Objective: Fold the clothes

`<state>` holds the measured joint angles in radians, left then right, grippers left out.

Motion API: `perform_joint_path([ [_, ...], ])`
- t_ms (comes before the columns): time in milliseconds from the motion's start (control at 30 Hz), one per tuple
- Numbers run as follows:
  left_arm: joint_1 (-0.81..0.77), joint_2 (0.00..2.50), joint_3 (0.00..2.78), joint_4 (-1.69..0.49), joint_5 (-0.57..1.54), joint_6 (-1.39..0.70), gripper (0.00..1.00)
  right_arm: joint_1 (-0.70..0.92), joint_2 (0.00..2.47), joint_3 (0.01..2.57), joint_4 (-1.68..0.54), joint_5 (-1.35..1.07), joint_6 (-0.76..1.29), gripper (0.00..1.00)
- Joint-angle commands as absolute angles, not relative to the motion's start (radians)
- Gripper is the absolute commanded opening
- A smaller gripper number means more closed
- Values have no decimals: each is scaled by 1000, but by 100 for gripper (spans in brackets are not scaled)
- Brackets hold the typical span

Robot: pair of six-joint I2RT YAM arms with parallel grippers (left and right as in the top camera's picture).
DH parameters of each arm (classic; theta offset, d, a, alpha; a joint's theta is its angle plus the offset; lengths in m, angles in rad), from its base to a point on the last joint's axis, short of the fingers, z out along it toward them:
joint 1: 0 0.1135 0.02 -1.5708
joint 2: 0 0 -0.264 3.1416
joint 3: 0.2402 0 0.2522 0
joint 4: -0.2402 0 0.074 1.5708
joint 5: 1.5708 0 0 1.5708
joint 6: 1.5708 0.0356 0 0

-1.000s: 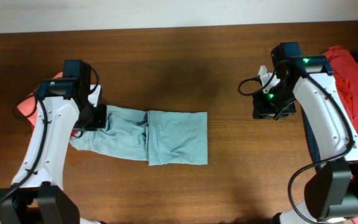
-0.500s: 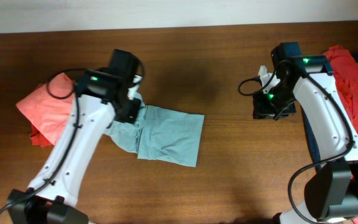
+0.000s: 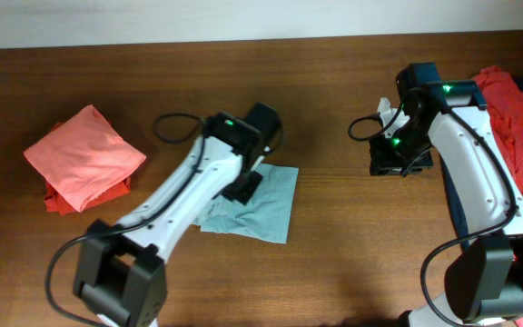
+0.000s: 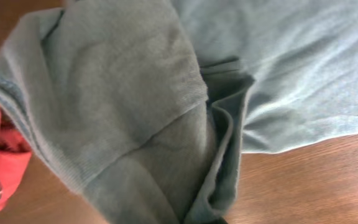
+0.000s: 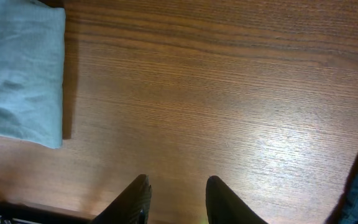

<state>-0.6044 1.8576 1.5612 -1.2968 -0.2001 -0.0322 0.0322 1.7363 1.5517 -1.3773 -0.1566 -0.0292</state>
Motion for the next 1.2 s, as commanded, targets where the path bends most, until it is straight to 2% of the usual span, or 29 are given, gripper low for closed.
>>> perform_joint_path([
  [0,-648,1885,1573,-1298,-214,-93,2,31,1736,1554,-1382,-146,-25,35],
  [267,-706,1888,1573,-1256,-160,-140,6,31,1736,1554,-1384,-145,-25,34],
  [333,-710,1888,1573,-1232,-84,-143,11,31,1736,1554,-1384,-145,-25,35],
  [467,-736,1888,1573,-1136,210,-128,16,31,1736,1554,-1383,-145,-25,34],
  [533,-750,1888,1574,-1106,268,-76,20,31,1736,1554,-1382,-145,-25,35],
  [733,-729,1883,1594,-1171,85,-66,25,32,1736,1554,-1385,-146,-25,36],
  [1067,-632,1824,1642,-1171,14,-66,25,32,1736,1554,-1385,-146,-25,39],
  [1167,-591,1818,1642,-1187,-20,-89,25,33,1736,1554,-1397,-251,-82,41],
])
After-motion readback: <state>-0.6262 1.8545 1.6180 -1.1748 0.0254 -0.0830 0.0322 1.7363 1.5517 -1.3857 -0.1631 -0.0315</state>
